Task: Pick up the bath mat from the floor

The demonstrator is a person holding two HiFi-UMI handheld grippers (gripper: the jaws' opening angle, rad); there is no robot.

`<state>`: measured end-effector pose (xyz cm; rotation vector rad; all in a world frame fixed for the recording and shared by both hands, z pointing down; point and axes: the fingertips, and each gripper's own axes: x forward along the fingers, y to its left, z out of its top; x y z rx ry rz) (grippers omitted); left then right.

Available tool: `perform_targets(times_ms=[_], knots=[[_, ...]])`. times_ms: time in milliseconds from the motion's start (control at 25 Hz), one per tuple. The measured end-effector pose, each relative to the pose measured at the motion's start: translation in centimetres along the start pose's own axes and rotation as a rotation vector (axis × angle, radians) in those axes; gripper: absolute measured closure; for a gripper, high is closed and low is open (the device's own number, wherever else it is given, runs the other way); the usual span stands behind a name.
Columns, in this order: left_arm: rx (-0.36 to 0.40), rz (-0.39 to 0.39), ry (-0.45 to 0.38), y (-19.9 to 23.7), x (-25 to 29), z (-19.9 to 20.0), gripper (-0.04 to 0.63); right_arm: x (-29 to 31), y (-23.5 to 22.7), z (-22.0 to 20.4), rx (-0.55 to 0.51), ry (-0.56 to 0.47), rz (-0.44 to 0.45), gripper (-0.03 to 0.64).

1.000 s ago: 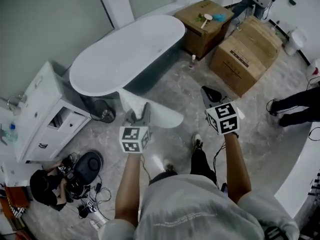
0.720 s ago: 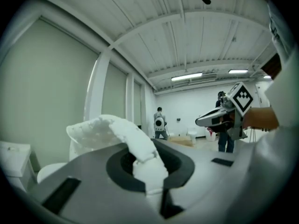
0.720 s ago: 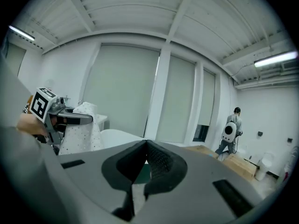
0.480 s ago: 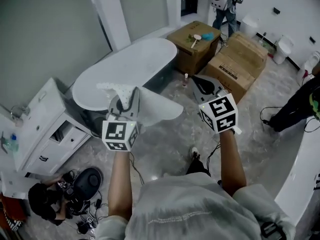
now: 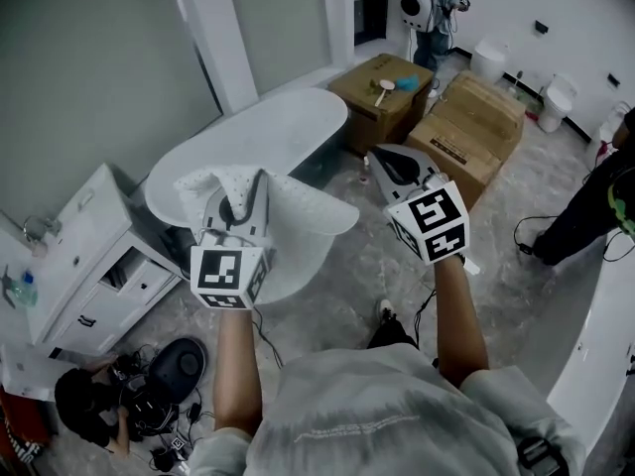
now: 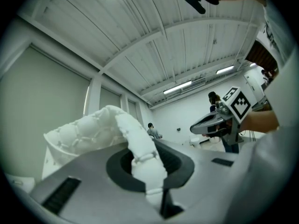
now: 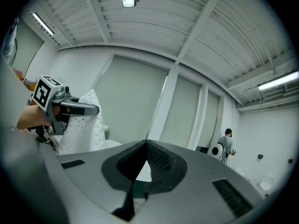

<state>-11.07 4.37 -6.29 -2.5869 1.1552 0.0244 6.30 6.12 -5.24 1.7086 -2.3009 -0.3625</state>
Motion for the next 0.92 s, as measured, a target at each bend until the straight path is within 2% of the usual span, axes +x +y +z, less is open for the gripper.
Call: perform_targets(times_ms=[920], knots=[[-0.028,0.027,0.040,1.3,-0.8,-1.7,0.561,0.8,0.9,-1.7,0.015,0.049,-0.003,0.602]])
